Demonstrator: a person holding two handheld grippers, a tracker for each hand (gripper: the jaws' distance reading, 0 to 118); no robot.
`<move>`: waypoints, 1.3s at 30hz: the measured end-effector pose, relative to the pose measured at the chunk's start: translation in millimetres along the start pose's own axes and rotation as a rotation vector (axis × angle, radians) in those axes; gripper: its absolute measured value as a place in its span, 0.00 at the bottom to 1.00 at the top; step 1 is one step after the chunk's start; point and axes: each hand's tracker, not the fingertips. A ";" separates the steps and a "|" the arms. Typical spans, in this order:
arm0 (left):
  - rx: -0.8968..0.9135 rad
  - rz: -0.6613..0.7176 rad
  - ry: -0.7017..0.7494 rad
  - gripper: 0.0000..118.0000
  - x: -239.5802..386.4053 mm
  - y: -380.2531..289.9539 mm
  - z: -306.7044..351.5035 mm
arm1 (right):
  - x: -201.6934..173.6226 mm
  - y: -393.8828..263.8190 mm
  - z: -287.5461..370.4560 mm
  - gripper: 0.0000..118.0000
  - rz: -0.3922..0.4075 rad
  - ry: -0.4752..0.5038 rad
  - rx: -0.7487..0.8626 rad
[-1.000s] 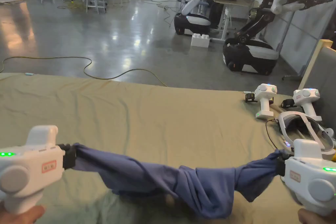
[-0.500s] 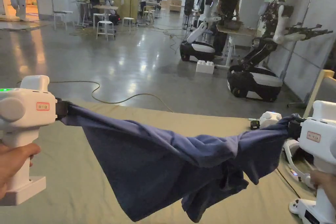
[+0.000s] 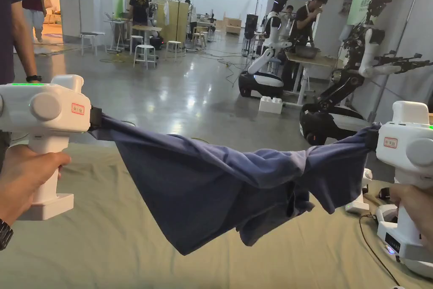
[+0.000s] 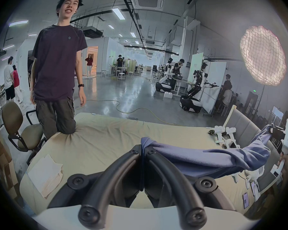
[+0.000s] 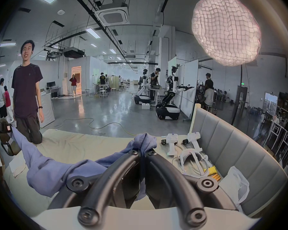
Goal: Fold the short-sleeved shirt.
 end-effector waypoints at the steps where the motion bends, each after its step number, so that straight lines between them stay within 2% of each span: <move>1: 0.006 -0.012 0.002 0.03 1.1 3.0 -0.8 | -1.3 2.8 -2.0 0.03 0.008 -0.005 0.009; 5: 0.033 -0.053 0.015 0.03 4.6 3.4 -7.5 | -4.3 2.2 -15.4 0.03 0.032 -0.004 0.007; 9: 0.023 -0.043 0.007 0.03 2.1 -25.0 -14.3 | -5.8 -30.7 -23.8 0.03 0.031 0.003 -0.011; 14: -0.042 -0.047 0.007 0.03 -7.2 -104.8 -23.9 | -4.7 -104.0 -21.8 0.03 0.016 0.012 -0.074; 19: -0.127 -0.034 0.031 0.03 -28.4 -202.0 -23.3 | -3.2 -187.5 -0.2 0.03 0.053 -0.007 -0.148; 27: -0.235 -0.005 0.075 0.03 -36.9 -326.6 25.1 | 7.6 -298.1 44.5 0.03 0.098 -0.034 -0.278; 35: -0.313 0.016 0.088 0.03 -30.4 -397.1 44.9 | 9.6 -366.0 73.5 0.03 0.022 -0.062 -0.373; 39: -0.295 0.032 0.090 0.07 -28.8 -399.4 54.0 | 4.0 -367.9 87.1 0.09 0.006 -0.075 -0.363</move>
